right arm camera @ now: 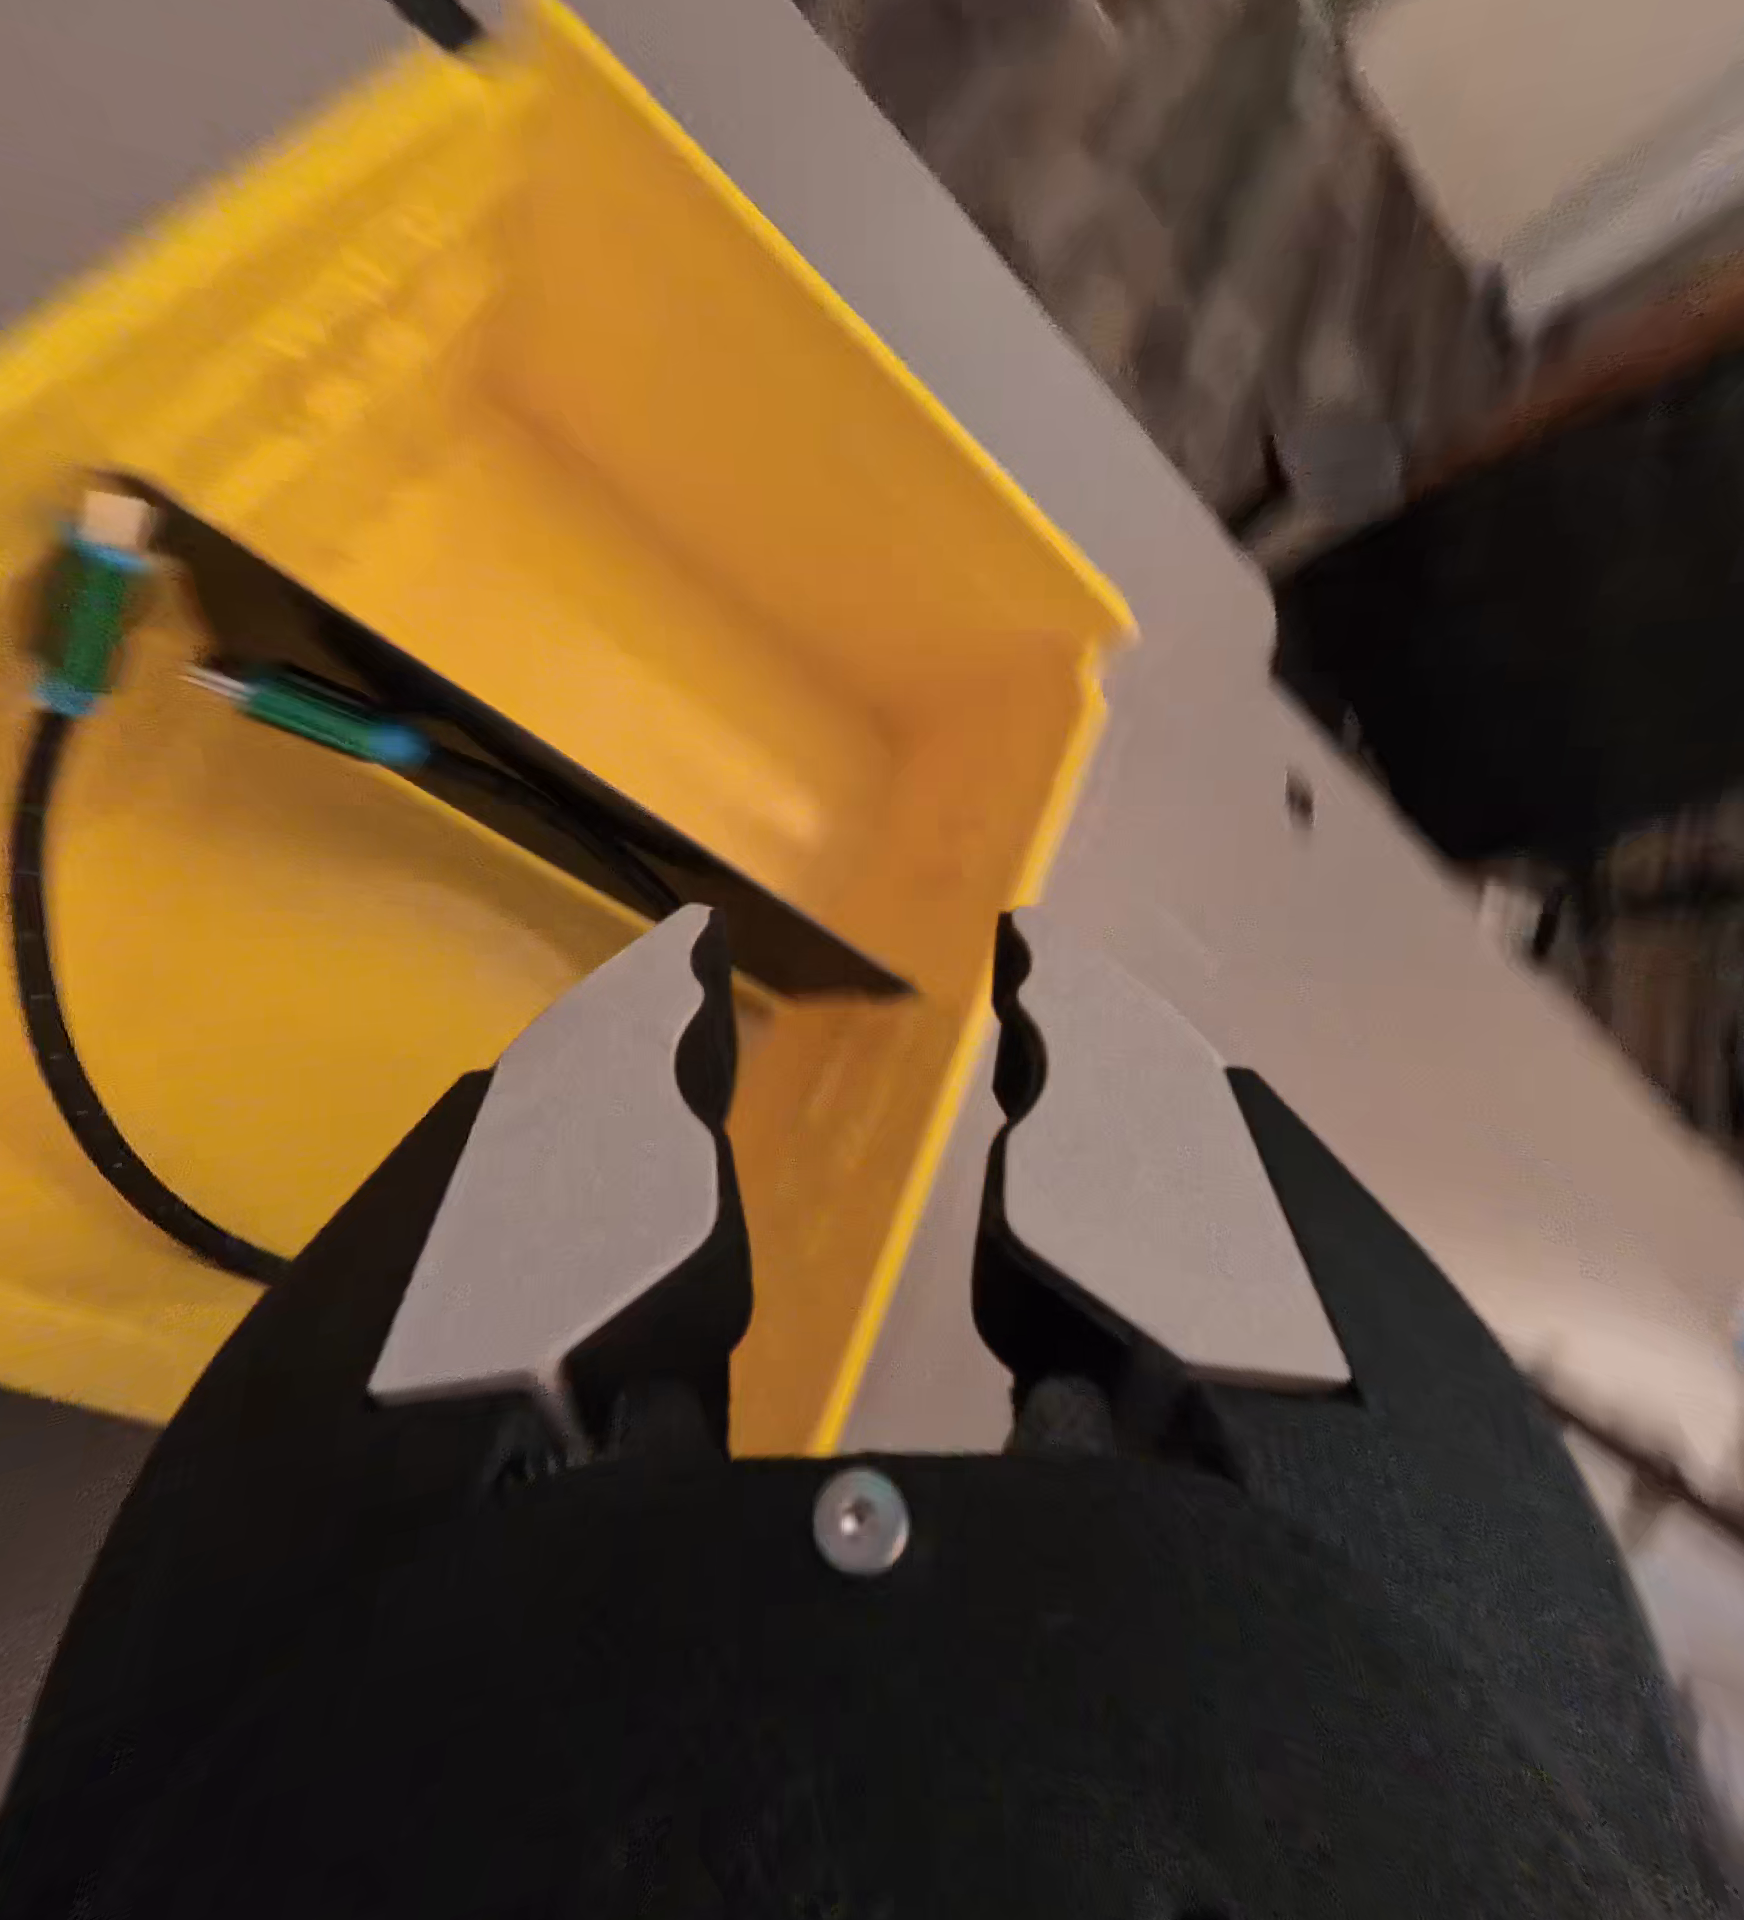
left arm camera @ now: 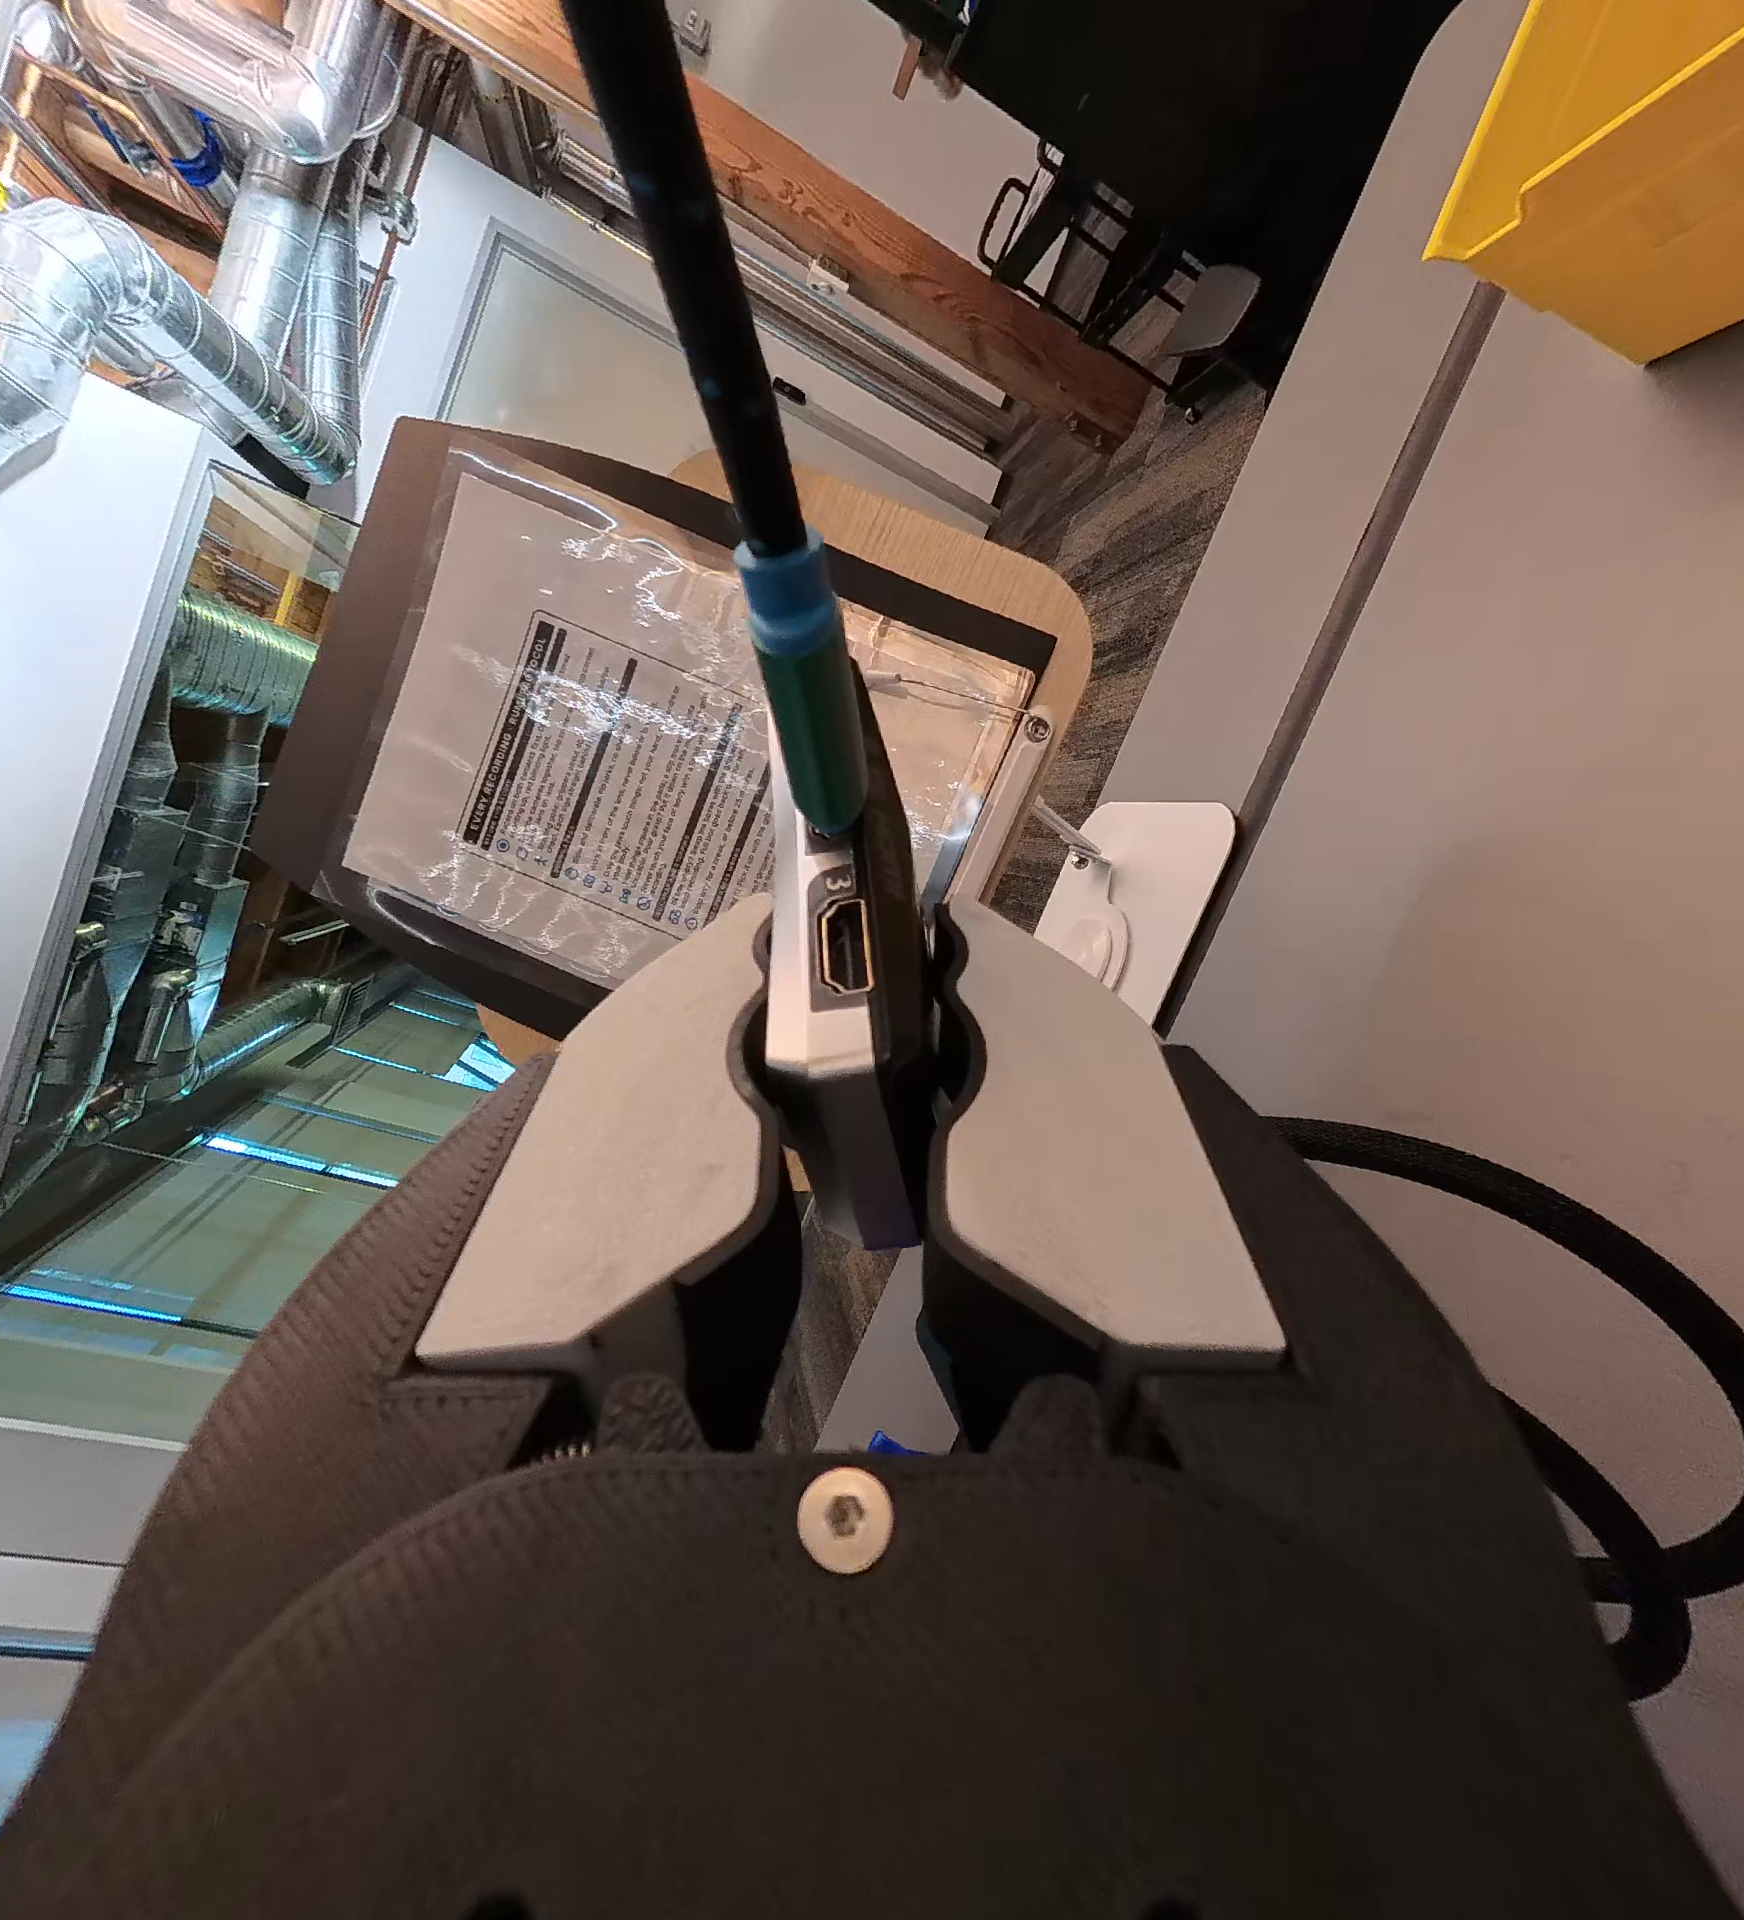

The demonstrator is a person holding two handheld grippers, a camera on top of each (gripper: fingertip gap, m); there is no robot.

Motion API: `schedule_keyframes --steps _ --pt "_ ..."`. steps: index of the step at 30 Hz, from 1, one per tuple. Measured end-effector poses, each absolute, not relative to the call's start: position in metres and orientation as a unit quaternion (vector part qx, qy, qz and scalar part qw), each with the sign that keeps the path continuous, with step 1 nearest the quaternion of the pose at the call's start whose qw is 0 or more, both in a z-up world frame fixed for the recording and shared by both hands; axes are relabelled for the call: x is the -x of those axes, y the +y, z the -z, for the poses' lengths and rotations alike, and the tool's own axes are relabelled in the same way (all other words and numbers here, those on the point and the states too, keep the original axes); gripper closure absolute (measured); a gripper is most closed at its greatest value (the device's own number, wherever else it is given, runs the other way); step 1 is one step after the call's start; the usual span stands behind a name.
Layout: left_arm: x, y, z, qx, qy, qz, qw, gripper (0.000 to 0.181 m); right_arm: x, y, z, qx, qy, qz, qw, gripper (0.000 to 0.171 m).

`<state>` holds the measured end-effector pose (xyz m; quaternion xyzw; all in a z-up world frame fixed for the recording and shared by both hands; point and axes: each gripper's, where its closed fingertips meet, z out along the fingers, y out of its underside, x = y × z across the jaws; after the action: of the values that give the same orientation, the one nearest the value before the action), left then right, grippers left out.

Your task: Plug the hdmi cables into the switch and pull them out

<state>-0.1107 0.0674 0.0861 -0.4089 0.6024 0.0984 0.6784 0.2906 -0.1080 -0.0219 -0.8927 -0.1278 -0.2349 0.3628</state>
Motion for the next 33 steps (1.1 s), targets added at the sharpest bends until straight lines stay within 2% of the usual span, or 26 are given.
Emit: schedule_keyframes --steps 3,6,9,11,13,16,22,25,27,33 --pt "0.109 0.066 -0.084 0.408 0.606 -0.101 0.676 0.158 -0.323 -0.147 0.039 0.939 0.028 0.192 0.282 0.119" --pt "0.108 0.066 -0.083 0.408 0.608 -0.101 0.674 0.158 -0.326 -0.155 0.062 0.950 0.062 0.134 0.274 0.121" --pt "0.107 0.066 -0.081 0.410 0.609 -0.097 0.673 0.158 -0.330 -0.175 0.098 0.972 0.104 0.098 0.185 0.143" --pt "0.107 0.066 -0.082 0.409 0.607 -0.096 0.674 0.159 -0.321 -0.176 0.106 0.974 0.130 0.041 0.178 0.158" --pt "0.107 0.065 -0.083 0.407 0.606 -0.096 0.677 0.159 -0.314 -0.178 0.106 0.969 0.175 -0.007 0.175 0.162" --pt "0.107 0.066 -0.081 0.407 0.608 -0.102 0.674 0.159 -0.300 -0.183 0.106 0.961 0.213 -0.067 0.161 0.164" --pt "0.106 0.068 -0.078 0.399 0.612 -0.114 0.673 0.158 -0.298 -0.186 0.100 0.961 0.223 -0.063 0.150 0.164" --pt "0.105 0.067 -0.080 0.385 0.611 -0.126 0.680 0.158 -0.303 -0.189 0.075 0.956 0.241 -0.025 0.167 0.164" --pt "0.104 0.065 -0.082 0.378 0.608 -0.130 0.686 0.158 -0.305 -0.189 0.049 0.955 0.223 0.048 0.189 0.162" --pt "0.104 0.062 -0.086 0.364 0.606 -0.144 0.693 0.158 -0.282 -0.148 -0.085 0.865 0.165 0.204 0.428 0.148"
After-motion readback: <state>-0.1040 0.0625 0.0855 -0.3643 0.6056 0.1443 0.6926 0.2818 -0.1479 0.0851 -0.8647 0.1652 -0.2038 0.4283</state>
